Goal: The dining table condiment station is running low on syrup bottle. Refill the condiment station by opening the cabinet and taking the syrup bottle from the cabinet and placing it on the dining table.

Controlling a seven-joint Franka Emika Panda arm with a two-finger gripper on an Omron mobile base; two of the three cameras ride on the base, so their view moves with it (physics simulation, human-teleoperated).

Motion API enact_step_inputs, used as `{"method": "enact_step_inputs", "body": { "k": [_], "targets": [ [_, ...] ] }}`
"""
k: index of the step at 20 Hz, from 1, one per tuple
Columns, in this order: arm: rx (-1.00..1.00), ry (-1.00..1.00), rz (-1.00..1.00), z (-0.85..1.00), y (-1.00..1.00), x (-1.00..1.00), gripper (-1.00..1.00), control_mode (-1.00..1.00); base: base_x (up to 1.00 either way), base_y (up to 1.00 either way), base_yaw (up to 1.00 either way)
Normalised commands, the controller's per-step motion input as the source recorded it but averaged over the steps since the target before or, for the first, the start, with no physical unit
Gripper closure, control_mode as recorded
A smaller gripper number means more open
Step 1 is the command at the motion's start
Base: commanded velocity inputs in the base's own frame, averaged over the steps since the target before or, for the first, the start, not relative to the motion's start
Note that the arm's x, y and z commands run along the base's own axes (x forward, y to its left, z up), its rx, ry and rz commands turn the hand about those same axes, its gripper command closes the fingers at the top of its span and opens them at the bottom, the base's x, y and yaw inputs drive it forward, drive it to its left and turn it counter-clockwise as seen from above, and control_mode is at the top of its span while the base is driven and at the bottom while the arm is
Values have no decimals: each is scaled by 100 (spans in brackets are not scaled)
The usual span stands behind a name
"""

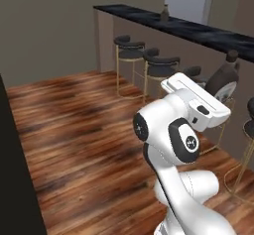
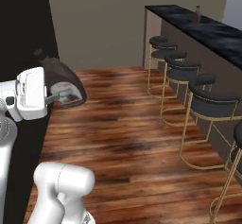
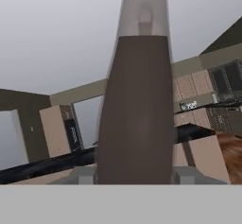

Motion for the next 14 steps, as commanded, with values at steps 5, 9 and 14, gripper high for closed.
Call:
{"method": "enact_step_inputs", "body": {
  "k": [5, 9, 14],
  "targets": [
    [0, 0, 0, 0, 0, 0, 100, 100, 100, 4, -2],
    [0, 0, 0, 0, 0, 0, 100, 100, 100, 7, -2],
    [0, 0, 0, 0, 0, 0, 100, 100, 100, 20, -6]
  ]
}}
